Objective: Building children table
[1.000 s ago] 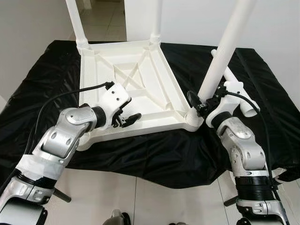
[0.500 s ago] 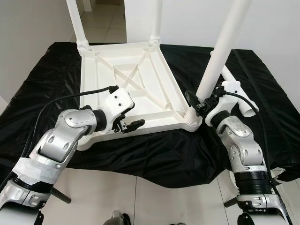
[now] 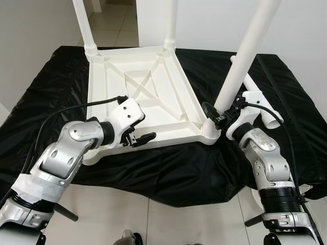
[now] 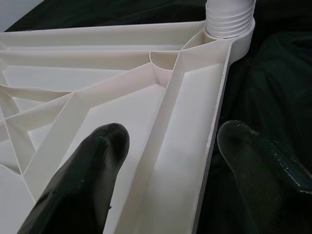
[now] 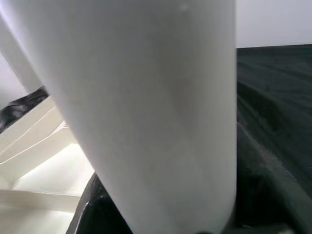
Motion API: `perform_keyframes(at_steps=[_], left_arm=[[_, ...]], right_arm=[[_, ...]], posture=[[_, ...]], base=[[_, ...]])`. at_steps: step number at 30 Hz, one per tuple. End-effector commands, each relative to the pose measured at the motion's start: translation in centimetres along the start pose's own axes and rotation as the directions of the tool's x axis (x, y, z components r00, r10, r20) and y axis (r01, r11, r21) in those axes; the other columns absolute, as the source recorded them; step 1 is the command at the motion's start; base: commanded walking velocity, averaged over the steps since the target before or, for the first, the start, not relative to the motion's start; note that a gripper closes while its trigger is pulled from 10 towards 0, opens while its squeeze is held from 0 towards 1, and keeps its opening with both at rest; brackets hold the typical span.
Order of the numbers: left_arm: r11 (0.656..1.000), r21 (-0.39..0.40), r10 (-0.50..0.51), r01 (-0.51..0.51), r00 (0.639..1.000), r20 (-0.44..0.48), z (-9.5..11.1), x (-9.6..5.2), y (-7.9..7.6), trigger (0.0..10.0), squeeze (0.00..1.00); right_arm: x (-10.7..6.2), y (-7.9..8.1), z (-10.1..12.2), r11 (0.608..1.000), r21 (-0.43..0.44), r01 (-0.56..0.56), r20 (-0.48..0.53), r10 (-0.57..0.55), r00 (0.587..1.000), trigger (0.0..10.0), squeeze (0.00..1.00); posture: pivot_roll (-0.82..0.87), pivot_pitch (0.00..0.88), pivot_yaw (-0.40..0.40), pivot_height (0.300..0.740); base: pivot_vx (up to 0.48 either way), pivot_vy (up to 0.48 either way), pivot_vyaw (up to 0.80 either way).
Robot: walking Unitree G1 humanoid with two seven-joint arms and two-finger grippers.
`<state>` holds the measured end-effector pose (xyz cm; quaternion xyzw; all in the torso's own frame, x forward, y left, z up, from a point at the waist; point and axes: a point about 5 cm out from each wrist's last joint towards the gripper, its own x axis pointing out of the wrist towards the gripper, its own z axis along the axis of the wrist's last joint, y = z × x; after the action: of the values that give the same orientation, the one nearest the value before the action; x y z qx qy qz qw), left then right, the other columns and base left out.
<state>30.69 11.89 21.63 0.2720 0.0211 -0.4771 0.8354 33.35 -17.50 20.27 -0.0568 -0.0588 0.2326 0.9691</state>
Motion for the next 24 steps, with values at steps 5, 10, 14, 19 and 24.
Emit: perform_keyframes(at_steps=[5,10,14,19,24], left_arm=[[1.000,0.019,-0.023,0.022,1.000,0.006,0.4,-0.2,0.0,10.0,0.00],[1.000,0.021,-0.022,0.022,1.000,0.006,0.4,-0.2,0.1,10.0,0.00],[1.000,0.024,-0.014,0.014,1.000,0.007,0.5,-0.3,0.2,10.0,0.00],[1.000,0.020,-0.001,0.001,1.000,0.005,0.4,-0.4,0.3,10.0,0.00],[1.000,0.019,0.005,-0.005,1.000,0.003,0.4,-0.5,0.4,10.0,0.00]], right_arm=[[-0.7,-0.5,-3.5,0.981,0.122,-0.147,-0.161,0.166,0.973,10.0,0.00],[-0.7,-0.9,-3.4,0.971,0.155,-0.181,-0.171,0.206,0.964,10.0,0.00],[-0.7,-2.1,-3.8,0.973,0.138,-0.185,-0.226,0.213,0.951,10.0,0.00],[-1.1,-1.4,-4.5,0.961,0.136,-0.243,-0.257,0.271,0.928,10.0,0.00],[-1.9,-0.8,-6.2,0.960,0.071,-0.271,-0.317,0.279,0.906,10.0,0.00]], posture=[[0.00,0.145,0.065,0.740],[0.00,0.146,0.066,0.740],[0.00,0.146,0.065,0.740],[0.01,0.148,0.059,0.740],[0.01,0.149,0.061,0.740]], base=[[0.000,0.000,0.00],[0.000,0.000,0.00],[0.000,0.000,0.00],[0.000,0.000,0.00],[0.000,0.000,0.00]])
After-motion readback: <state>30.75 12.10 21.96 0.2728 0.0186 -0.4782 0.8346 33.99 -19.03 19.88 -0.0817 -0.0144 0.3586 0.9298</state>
